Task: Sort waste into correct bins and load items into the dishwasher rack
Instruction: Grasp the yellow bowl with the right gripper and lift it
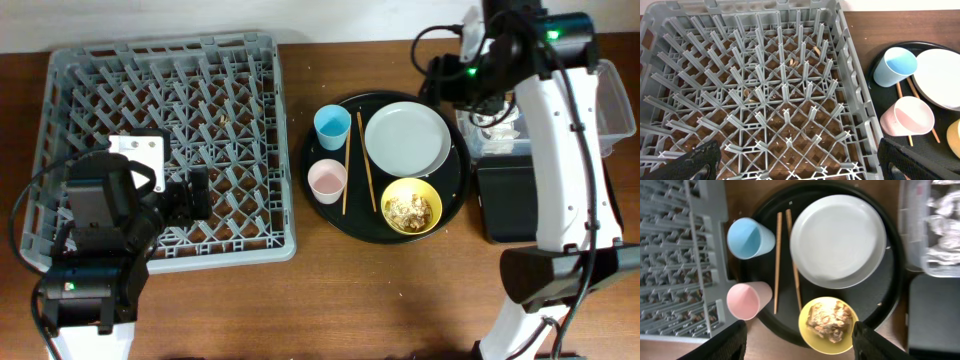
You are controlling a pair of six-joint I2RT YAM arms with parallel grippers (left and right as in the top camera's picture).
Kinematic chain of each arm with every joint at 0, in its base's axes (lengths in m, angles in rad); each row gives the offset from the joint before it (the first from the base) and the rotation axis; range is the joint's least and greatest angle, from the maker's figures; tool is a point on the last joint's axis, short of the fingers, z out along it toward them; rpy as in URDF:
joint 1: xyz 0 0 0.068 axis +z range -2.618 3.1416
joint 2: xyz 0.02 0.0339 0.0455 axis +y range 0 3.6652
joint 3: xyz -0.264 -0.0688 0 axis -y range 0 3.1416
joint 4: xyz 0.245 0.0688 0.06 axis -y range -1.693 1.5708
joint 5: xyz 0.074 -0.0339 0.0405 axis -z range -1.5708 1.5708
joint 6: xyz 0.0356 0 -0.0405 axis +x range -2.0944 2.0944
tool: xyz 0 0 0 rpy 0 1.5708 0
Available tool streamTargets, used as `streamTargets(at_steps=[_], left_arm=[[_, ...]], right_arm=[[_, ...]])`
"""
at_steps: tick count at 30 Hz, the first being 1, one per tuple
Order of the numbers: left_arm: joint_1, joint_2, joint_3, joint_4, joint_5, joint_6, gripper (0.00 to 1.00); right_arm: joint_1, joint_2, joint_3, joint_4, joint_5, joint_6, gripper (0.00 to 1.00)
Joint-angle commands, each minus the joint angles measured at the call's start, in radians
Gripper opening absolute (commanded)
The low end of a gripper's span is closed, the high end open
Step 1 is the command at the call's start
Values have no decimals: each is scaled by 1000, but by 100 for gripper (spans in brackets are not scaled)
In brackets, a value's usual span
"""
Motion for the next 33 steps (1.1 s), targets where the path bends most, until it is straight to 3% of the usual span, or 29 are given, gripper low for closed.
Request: streamTargets(at_steps=[1,3,12,17,23,33], left_arm=[[4,-2,14,2,7,16,100],[4,-2,14,2,7,16,100],[4,-2,14,2,7,16,100],[4,-2,14,2,7,16,100],[4,-2,14,2,7,16,100],[4,-2,14,2,7,16,100]], right_arm=[[66,42,-5,-5,-8,8,66],[125,87,-10,-5,1,29,60],[270,191,-68,0,78,99,56],[325,191,-306,189,49,145,56],[377,192,-399,284,45,144,55],[377,191,-473,338,71,144,39]])
